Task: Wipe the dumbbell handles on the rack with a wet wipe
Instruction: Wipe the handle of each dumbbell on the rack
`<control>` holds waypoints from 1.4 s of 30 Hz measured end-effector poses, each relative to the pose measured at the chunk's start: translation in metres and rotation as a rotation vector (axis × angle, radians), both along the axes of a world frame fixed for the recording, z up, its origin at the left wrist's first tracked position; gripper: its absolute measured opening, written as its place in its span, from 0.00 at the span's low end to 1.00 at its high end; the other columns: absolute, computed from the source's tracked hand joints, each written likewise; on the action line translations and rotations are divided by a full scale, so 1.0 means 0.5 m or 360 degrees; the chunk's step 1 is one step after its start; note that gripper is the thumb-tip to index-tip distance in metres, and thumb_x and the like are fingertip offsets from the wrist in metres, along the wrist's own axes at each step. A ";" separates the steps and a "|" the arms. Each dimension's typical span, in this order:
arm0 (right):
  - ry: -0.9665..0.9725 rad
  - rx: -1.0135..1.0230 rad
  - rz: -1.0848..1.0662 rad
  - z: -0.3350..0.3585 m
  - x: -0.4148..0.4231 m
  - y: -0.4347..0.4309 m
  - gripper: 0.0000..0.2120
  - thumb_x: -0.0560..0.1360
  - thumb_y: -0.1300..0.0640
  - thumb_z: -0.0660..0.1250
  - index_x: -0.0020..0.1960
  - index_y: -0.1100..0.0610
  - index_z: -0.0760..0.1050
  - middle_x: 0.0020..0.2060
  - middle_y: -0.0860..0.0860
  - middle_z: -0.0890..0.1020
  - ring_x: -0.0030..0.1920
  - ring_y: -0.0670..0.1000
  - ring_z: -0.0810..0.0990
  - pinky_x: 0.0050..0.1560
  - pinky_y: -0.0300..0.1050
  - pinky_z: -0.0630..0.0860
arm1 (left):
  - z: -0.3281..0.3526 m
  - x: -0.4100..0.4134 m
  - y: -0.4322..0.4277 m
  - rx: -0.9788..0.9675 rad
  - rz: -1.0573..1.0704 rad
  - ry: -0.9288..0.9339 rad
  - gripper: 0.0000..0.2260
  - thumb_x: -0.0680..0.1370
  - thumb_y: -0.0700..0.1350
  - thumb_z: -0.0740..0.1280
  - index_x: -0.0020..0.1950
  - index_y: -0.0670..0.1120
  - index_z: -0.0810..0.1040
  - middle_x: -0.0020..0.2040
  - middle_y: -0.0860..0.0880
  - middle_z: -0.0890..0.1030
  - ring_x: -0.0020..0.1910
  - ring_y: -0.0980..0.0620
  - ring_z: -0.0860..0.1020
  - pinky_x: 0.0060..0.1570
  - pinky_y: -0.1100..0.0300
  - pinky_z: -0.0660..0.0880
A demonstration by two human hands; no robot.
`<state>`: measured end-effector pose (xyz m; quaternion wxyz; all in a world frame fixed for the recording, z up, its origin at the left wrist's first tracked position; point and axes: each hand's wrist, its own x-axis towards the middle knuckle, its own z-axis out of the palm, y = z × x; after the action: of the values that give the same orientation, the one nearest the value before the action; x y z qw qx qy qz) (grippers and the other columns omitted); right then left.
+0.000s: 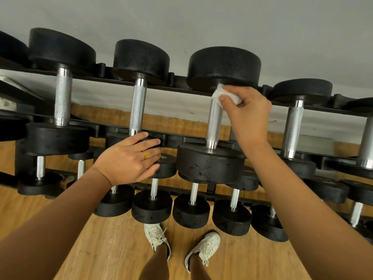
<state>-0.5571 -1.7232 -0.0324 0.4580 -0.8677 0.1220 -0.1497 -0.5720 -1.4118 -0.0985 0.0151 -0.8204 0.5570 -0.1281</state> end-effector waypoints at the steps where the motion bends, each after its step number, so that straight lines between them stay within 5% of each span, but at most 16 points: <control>1: -0.0019 -0.0060 -0.0017 -0.004 0.004 0.001 0.12 0.77 0.56 0.71 0.60 0.53 0.83 0.55 0.48 0.83 0.54 0.40 0.80 0.57 0.33 0.77 | 0.000 0.000 0.000 -0.0003 0.0002 -0.0001 0.18 0.86 0.51 0.59 0.57 0.44 0.87 0.59 0.45 0.86 0.66 0.45 0.80 0.71 0.44 0.72; 7: 0.0014 -0.0244 0.0016 -0.021 0.010 -0.003 0.13 0.78 0.55 0.70 0.62 0.53 0.82 0.56 0.49 0.83 0.53 0.42 0.80 0.59 0.35 0.76 | 0.002 -0.002 -0.002 -0.0037 0.0010 -0.0027 0.18 0.86 0.51 0.60 0.57 0.44 0.87 0.59 0.46 0.86 0.66 0.45 0.80 0.72 0.45 0.71; 11: 0.0220 0.0046 0.0095 -0.015 0.003 -0.021 0.13 0.78 0.52 0.70 0.62 0.50 0.82 0.55 0.47 0.84 0.48 0.47 0.84 0.52 0.49 0.83 | 0.000 -0.002 -0.001 -0.0045 0.0024 -0.0008 0.19 0.86 0.52 0.59 0.57 0.44 0.87 0.59 0.46 0.86 0.66 0.46 0.80 0.72 0.45 0.70; 14: 0.0284 0.0096 0.0234 -0.019 -0.024 -0.041 0.11 0.79 0.54 0.70 0.60 0.55 0.83 0.51 0.46 0.85 0.41 0.43 0.81 0.46 0.47 0.83 | -0.002 -0.003 -0.001 -0.0055 0.0030 -0.0005 0.19 0.86 0.52 0.59 0.57 0.45 0.87 0.59 0.47 0.86 0.66 0.46 0.80 0.72 0.45 0.70; 18: 0.0236 0.0090 0.0283 -0.028 -0.027 -0.048 0.12 0.79 0.55 0.70 0.61 0.55 0.83 0.56 0.46 0.85 0.46 0.44 0.83 0.49 0.44 0.82 | -0.002 -0.001 0.001 -0.0055 0.0030 0.0000 0.18 0.86 0.52 0.59 0.58 0.44 0.87 0.60 0.46 0.86 0.66 0.46 0.80 0.72 0.45 0.71; 22: 0.0095 0.0144 0.0175 -0.021 0.015 -0.036 0.11 0.79 0.56 0.70 0.60 0.56 0.83 0.53 0.48 0.85 0.38 0.42 0.81 0.39 0.33 0.77 | -0.002 -0.002 0.000 -0.0040 0.0035 0.0000 0.18 0.86 0.52 0.59 0.58 0.44 0.87 0.60 0.46 0.85 0.67 0.45 0.80 0.72 0.44 0.71; 31: 0.0265 -0.0143 0.0715 -0.036 -0.061 -0.066 0.13 0.77 0.52 0.70 0.61 0.53 0.81 0.57 0.48 0.84 0.55 0.43 0.82 0.56 0.51 0.81 | 0.001 -0.001 0.000 -0.0025 0.0025 0.0021 0.18 0.86 0.51 0.59 0.58 0.43 0.86 0.59 0.45 0.85 0.66 0.44 0.80 0.72 0.44 0.70; 35: 0.0253 0.0042 0.0552 -0.033 -0.036 -0.058 0.13 0.78 0.55 0.71 0.62 0.52 0.82 0.57 0.47 0.84 0.53 0.42 0.82 0.54 0.43 0.81 | 0.000 -0.002 0.000 -0.0038 0.0026 0.0019 0.19 0.86 0.51 0.59 0.58 0.43 0.87 0.59 0.45 0.86 0.66 0.44 0.80 0.72 0.44 0.71; 42: 0.0616 -0.0244 0.1158 -0.023 -0.036 -0.070 0.13 0.75 0.53 0.73 0.59 0.50 0.84 0.52 0.43 0.85 0.48 0.37 0.81 0.48 0.28 0.75 | 0.000 -0.001 -0.001 -0.0048 0.0015 0.0010 0.19 0.87 0.50 0.58 0.57 0.43 0.87 0.59 0.45 0.86 0.65 0.44 0.80 0.70 0.43 0.72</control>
<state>-0.5751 -1.7580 -0.0441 0.3838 -0.8980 -0.1200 0.1788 -0.5725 -1.4123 -0.0987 0.0016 -0.8235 0.5513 -0.1339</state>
